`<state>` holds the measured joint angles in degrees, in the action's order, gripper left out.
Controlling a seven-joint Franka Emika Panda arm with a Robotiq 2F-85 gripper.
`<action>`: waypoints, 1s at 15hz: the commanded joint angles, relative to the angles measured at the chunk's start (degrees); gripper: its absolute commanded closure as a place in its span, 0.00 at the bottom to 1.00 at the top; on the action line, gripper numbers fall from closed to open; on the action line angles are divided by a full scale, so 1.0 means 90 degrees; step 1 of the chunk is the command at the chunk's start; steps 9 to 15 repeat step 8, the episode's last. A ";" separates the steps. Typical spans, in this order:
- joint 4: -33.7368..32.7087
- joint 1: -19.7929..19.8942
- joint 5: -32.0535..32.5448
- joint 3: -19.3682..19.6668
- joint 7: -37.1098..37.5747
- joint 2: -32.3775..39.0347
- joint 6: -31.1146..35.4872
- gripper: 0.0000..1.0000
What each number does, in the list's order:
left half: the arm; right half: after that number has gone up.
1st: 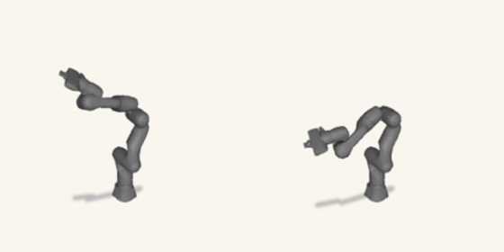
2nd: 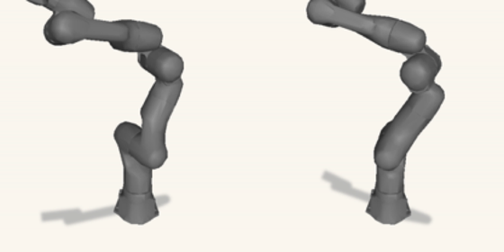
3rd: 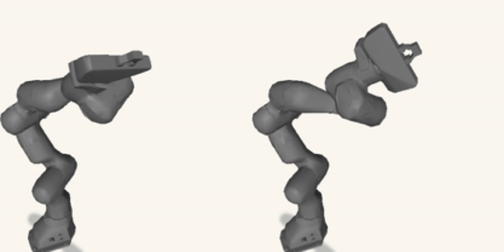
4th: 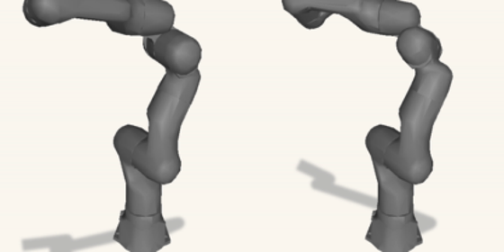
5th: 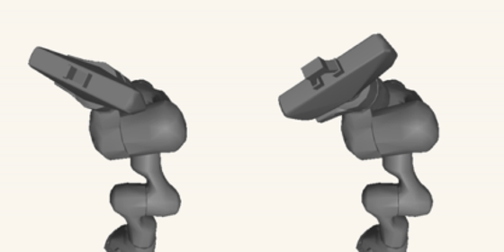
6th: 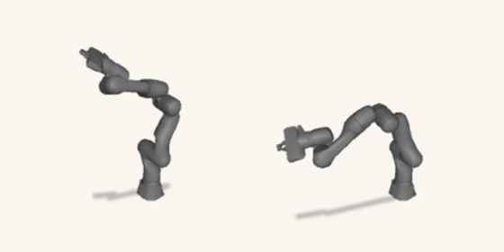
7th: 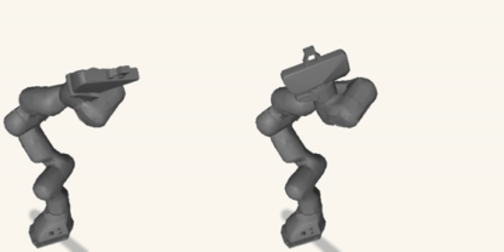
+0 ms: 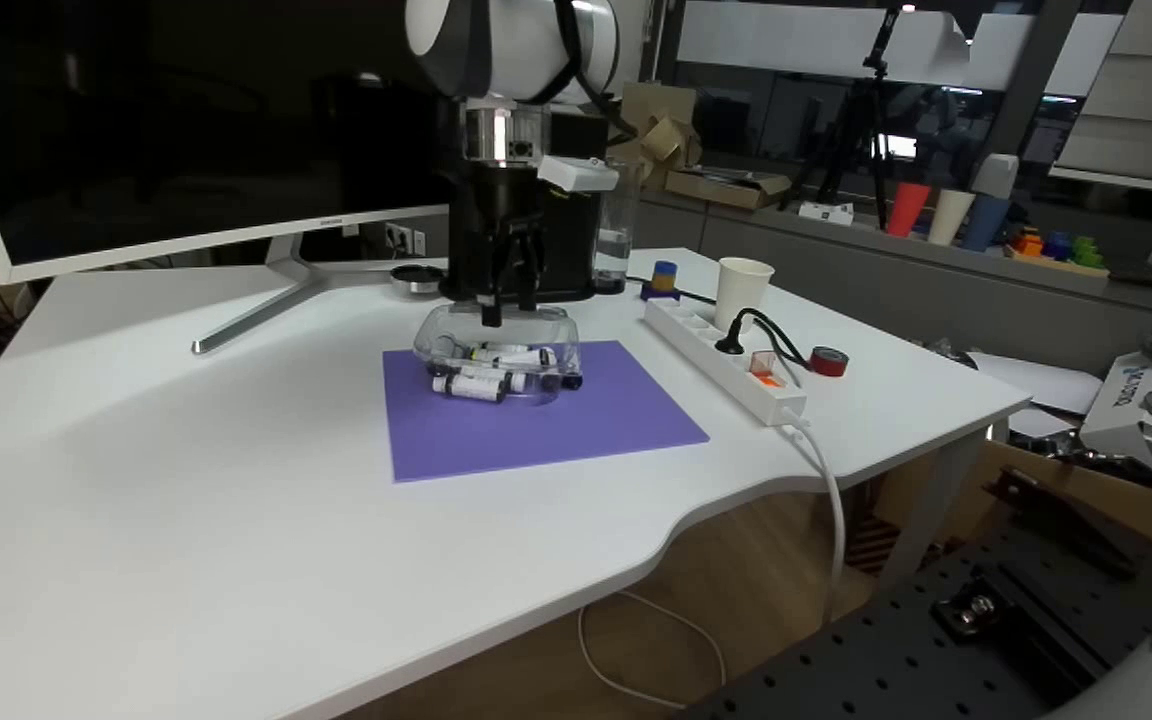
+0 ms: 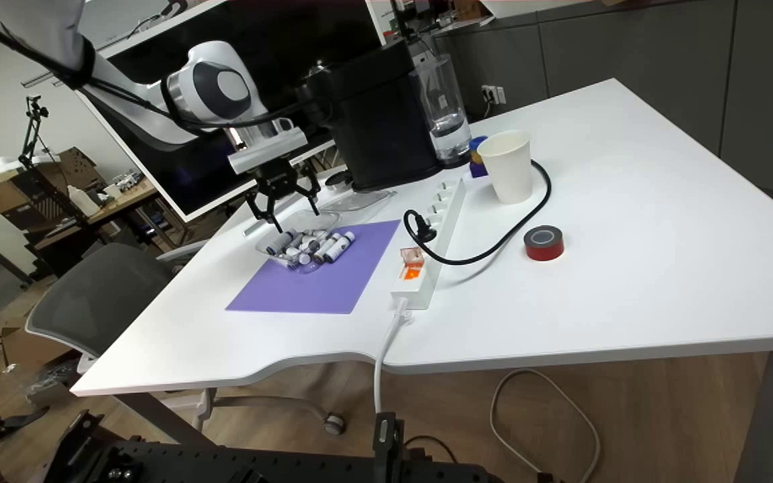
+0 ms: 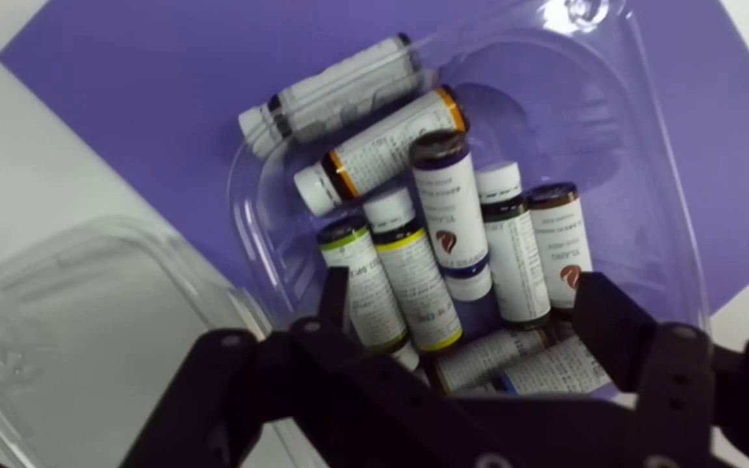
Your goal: Pick up one bottle from the table and put it inside the container
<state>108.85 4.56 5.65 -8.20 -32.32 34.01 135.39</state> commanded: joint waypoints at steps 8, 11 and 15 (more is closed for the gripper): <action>0.1946 0.0305 -0.0806 0.0511 0.0536 -0.2425 -0.1572 0.00; 0.1946 0.0305 -0.0806 0.0511 0.0536 -0.2425 -0.1572 0.00; 0.1946 0.0305 -0.0806 0.0511 0.0536 -0.2425 -0.1572 0.00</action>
